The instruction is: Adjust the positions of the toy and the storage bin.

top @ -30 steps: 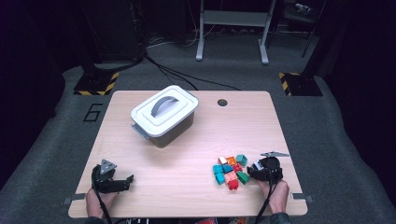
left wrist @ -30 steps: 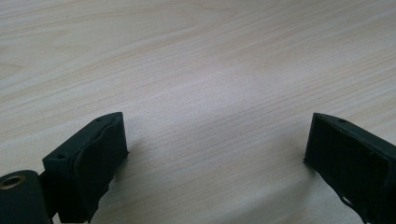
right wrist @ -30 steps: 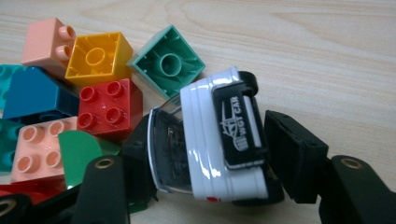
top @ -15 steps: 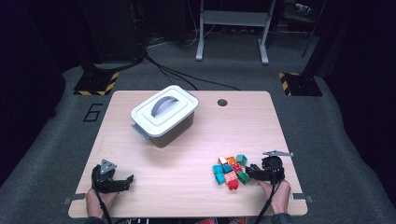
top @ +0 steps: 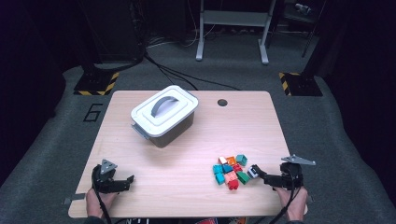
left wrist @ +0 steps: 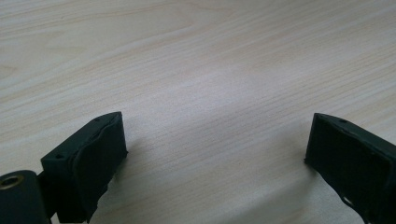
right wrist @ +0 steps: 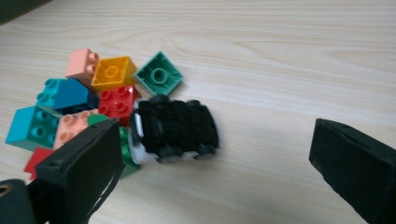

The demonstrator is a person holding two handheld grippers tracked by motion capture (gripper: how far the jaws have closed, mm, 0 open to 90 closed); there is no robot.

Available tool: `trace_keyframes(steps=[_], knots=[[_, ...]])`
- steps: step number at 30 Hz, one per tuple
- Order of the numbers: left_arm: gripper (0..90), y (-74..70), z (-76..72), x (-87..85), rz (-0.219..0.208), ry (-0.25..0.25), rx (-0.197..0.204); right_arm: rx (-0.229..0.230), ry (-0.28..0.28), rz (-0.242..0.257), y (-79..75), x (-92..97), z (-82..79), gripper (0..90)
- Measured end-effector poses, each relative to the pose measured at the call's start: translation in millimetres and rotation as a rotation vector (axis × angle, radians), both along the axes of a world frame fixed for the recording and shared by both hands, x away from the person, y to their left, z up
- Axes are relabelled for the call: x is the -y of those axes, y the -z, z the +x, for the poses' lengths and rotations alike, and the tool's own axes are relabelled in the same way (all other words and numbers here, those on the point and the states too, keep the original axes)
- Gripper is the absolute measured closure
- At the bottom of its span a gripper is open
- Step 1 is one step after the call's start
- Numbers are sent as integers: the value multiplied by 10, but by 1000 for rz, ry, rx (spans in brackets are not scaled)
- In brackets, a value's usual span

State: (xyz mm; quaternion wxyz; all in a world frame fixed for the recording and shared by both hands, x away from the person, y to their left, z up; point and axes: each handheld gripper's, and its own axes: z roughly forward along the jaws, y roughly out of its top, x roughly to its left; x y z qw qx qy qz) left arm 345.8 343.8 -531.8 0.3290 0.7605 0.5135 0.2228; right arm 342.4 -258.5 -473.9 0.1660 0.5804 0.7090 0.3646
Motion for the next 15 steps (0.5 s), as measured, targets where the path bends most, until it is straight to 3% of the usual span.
trace_keyframes(steps=[4, 9, 13, 14, 15], knots=[[29, -3, 2, 3, -1, 26, -11, 10, 19, 5, 90, 187, -99, 0], [22, -3, 7, 4, 0, 38, -12, -21, 2, -104, 323, 265, -111, 0], [22, -7, 13, 4, 6, 48, -15, -28, -1, -134, 491, 267, -74, 0], [23, 3, 17, 12, 2, 46, -3, 6, 9, -142, 518, 266, -76, 0], [22, 3, 21, 11, 1, 54, -4, 6, 15, -146, 521, 256, -79, 0]])
